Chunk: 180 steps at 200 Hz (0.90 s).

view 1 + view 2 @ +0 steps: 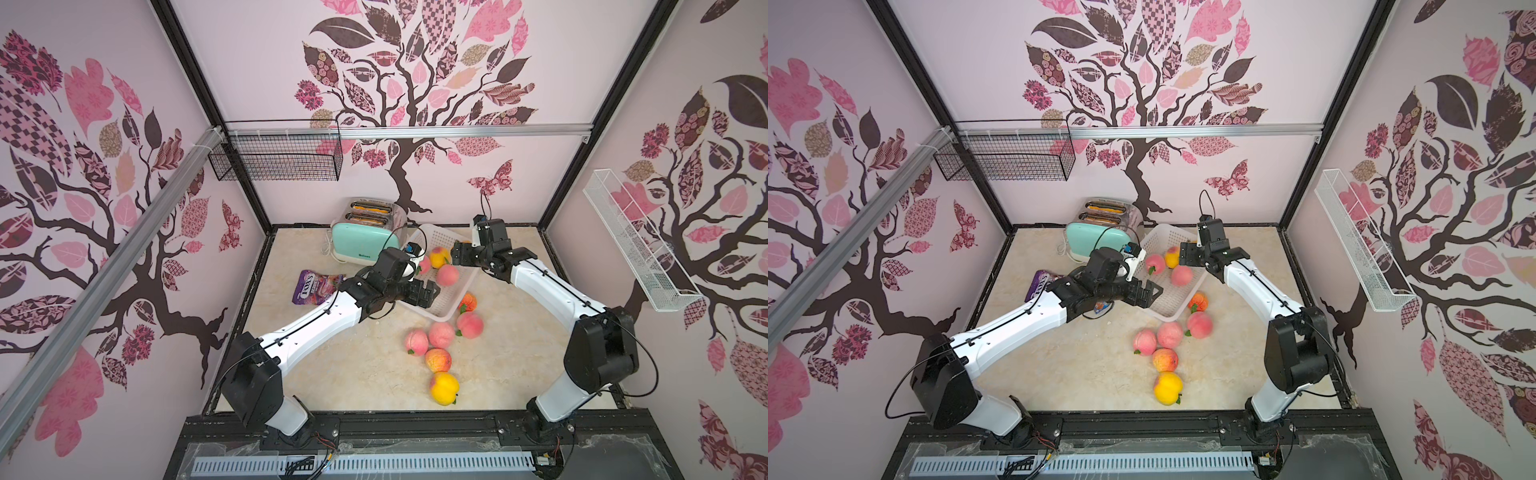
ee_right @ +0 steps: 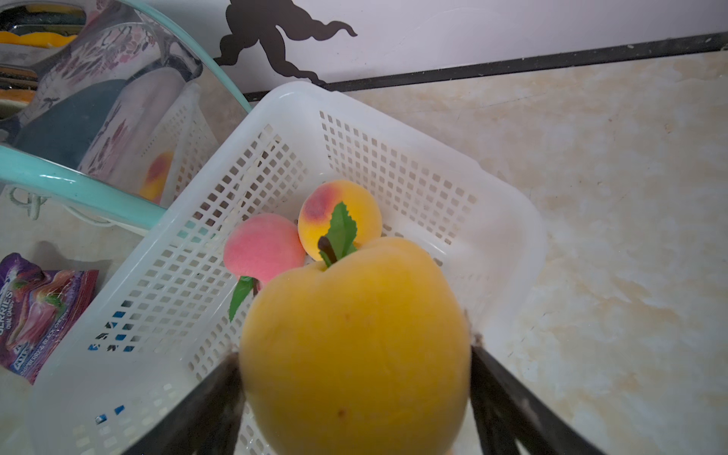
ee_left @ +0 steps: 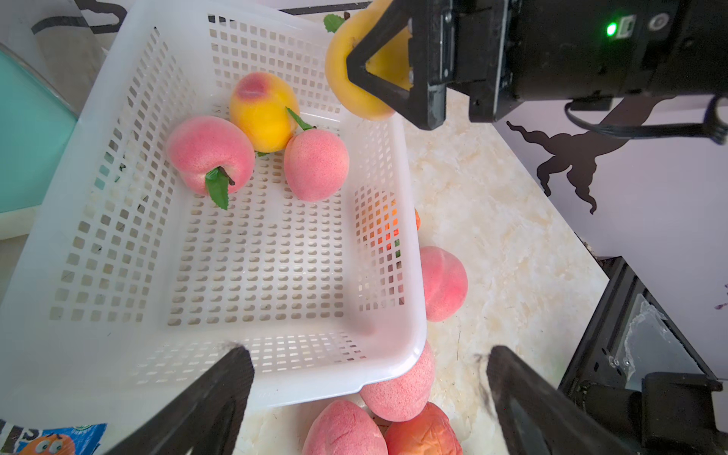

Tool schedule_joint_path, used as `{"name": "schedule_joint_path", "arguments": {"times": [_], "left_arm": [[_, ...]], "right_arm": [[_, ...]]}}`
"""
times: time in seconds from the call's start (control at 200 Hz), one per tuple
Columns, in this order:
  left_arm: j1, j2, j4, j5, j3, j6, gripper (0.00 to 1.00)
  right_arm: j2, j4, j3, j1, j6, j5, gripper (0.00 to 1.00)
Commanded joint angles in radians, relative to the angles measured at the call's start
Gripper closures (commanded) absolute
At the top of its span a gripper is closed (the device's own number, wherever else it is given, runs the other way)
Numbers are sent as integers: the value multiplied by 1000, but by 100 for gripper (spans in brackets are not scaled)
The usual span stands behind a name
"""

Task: Put the peaches into the basket
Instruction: Place the peach in the basket.

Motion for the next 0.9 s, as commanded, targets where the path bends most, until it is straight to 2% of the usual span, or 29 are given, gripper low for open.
{"name": "schedule_joint_path", "arguments": {"times": [0.0,0.465,0.895], "left_arm": [[4,13,23,5,27,3,3],[4,60,18,-15,87,10,3],[3,71,27,-20,73,10,3]], "right_arm": [[22,17,60,-8,-27,17,13],[112,27,111,-8,-36,64,13],[178,38,132,-10,-56,101,12]]}}
